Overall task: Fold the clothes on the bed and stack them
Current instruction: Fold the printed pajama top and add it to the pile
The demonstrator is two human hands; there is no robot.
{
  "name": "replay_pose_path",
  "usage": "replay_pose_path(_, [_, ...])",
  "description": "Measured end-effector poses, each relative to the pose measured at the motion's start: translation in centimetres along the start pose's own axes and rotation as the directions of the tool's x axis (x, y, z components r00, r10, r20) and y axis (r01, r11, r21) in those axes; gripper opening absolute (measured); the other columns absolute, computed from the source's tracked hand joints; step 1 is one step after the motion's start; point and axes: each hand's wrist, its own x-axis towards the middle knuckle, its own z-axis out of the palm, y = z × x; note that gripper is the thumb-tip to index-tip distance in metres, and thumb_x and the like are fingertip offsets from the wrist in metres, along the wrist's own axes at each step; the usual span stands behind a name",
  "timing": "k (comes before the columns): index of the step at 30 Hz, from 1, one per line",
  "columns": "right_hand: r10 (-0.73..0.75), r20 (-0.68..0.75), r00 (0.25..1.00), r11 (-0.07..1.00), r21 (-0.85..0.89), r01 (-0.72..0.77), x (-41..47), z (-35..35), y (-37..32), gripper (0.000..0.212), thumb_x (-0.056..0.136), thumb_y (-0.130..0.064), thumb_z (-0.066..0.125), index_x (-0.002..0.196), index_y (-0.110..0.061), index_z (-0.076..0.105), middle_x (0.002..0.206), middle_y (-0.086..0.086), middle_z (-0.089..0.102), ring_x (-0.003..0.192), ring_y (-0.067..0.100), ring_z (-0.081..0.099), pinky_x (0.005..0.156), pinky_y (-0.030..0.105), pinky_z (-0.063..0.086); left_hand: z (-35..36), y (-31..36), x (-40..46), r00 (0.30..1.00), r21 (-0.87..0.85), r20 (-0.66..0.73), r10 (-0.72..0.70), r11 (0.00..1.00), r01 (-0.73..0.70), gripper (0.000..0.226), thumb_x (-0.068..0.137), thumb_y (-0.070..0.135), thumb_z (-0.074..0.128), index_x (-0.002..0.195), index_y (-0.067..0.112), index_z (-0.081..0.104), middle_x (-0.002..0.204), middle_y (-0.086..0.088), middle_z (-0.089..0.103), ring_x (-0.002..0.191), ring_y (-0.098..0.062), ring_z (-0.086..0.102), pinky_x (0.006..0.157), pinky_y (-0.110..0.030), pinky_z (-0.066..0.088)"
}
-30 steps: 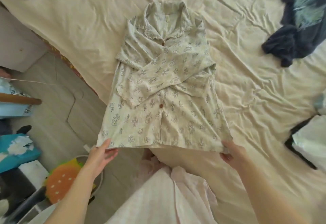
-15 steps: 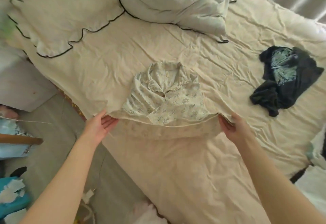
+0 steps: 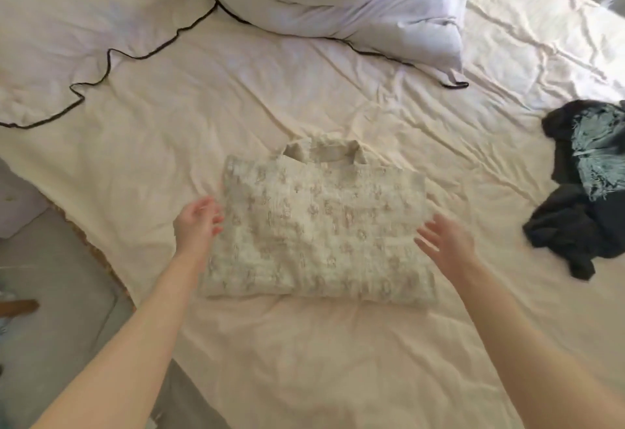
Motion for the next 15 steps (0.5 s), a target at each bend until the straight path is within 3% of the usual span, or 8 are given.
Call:
replay_pose_path(2, [0.093, -0.196, 0.976, 0.994, -0.044, -0.103, -0.1, -1.8, 4.6, 0.012, 0.095, -0.016, 0.051, 0.097, -0.005, 0.053, 0.094, 0.013, 0.053, 0.075, 0.021, 0.057, 0.066, 0.032, 0.051, -1.7, -5.0, -1.4, 0.972, 0.108, -0.219, -0.078, 0.989, 0.104, 0.03, 0.09, 0.012, 0.057, 0.117, -0.001, 0.053, 0.1, -0.02, 0.063, 0.076, -0.027, 0.059, 0.069, -0.038, 0.049])
replay_pose_path(4, [0.217, -0.302, 0.928, 0.975, 0.015, -0.223, -0.6, -3.6, 8.7, 0.019, 0.093, -0.022, 0.055, 0.1, -0.005, 0.054, 0.085, 0.012, 0.053, 0.071, 0.021, 0.057, 0.059, 0.03, 0.049, -3.3, -9.1, -3.1, 0.927, 0.059, -0.281, -0.247, 0.96, 0.274, 0.03, 0.09, 0.017, 0.061, 0.111, -0.002, 0.052, 0.093, -0.028, 0.059, 0.062, -0.023, 0.052, 0.056, -0.034, 0.044])
replay_pose_path(6, [0.402, -0.259, 0.878, 0.916, 0.124, -0.382, -1.1, -4.6, 11.5, 0.047, 0.092, -0.035, 0.058, 0.124, -0.004, 0.047, 0.104, 0.013, 0.052, 0.101, 0.027, 0.058, 0.08, 0.036, 0.051, -4.0, -11.5, -4.7, 0.875, -0.081, -0.17, -0.453, 0.891, 0.446, 0.03, 0.091, 0.024, 0.06, 0.106, 0.0, 0.053, 0.075, -0.016, 0.052, 0.049, -0.017, 0.051, 0.041, -0.025, 0.039])
replay_pose_path(7, [0.494, -0.206, 0.845, 0.866, 0.2, -0.458, -1.1, -4.8, 12.5, 0.061, 0.09, -0.041, 0.06, 0.133, -0.003, 0.041, 0.116, 0.014, 0.05, 0.117, 0.029, 0.052, 0.092, 0.039, 0.047, -4.0, -11.9, -5.1, 0.836, -0.151, -0.109, -0.538, 0.84, 0.521, 0.028, 0.091, 0.027, 0.06, 0.1, 0.002, 0.053, 0.075, -0.013, 0.05, 0.052, -0.017, 0.054, 0.038, -0.023, 0.042])
replay_pose_path(9, [0.569, -0.104, 0.815, 0.789, 0.347, -0.507, -1.0, -4.4, 12.9, 0.073, 0.088, -0.044, 0.061, 0.14, -0.003, 0.033, 0.134, 0.012, 0.044, 0.13, 0.027, 0.043, 0.103, 0.043, 0.041, -3.4, -12.0, -5.1, 0.771, -0.253, -0.014, -0.637, 0.748, 0.614, 0.031, 0.089, 0.033, 0.061, 0.093, 0.004, 0.051, 0.089, -0.013, 0.053, 0.074, -0.022, 0.058, 0.052, -0.029, 0.053])
replay_pose_path(11, [0.551, -0.034, 0.834, 0.743, 0.474, -0.472, -0.3, -3.8, 12.4, 0.062, 0.091, -0.038, 0.058, 0.139, -0.005, 0.036, 0.139, 0.01, 0.044, 0.131, 0.027, 0.042, 0.104, 0.043, 0.039, -2.7, -11.6, -4.5, 0.74, -0.318, 0.064, -0.67, 0.689, 0.651, 0.04, 0.088, 0.037, 0.06, 0.106, 0.003, 0.048, 0.108, -0.014, 0.052, 0.097, -0.024, 0.055, 0.081, -0.033, 0.05])
replay_pose_path(12, [0.536, -0.002, 0.844, 0.719, 0.526, -0.455, 0.0, -3.6, 12.1, 0.054, 0.093, -0.033, 0.057, 0.137, -0.007, 0.039, 0.138, 0.01, 0.047, 0.13, 0.028, 0.044, 0.102, 0.044, 0.04, -2.4, -11.2, -4.1, 0.729, -0.338, 0.091, -0.678, 0.667, 0.663, 0.044, 0.089, 0.038, 0.059, 0.114, 0.005, 0.045, 0.113, -0.014, 0.051, 0.104, -0.023, 0.052, 0.089, -0.033, 0.046])
replay_pose_path(15, [0.465, 0.014, 0.885, 0.731, 0.558, -0.393, 0.5, -3.5, 11.3, 0.04, 0.096, -0.017, 0.051, 0.135, -0.011, 0.045, 0.135, 0.009, 0.053, 0.125, 0.027, 0.05, 0.099, 0.044, 0.043, -1.6, -10.1, -3.5, 0.717, -0.394, 0.105, -0.689, 0.633, 0.666, 0.047, 0.092, 0.031, 0.057, 0.128, 0.005, 0.042, 0.119, -0.012, 0.05, 0.113, -0.023, 0.05, 0.092, -0.033, 0.043])
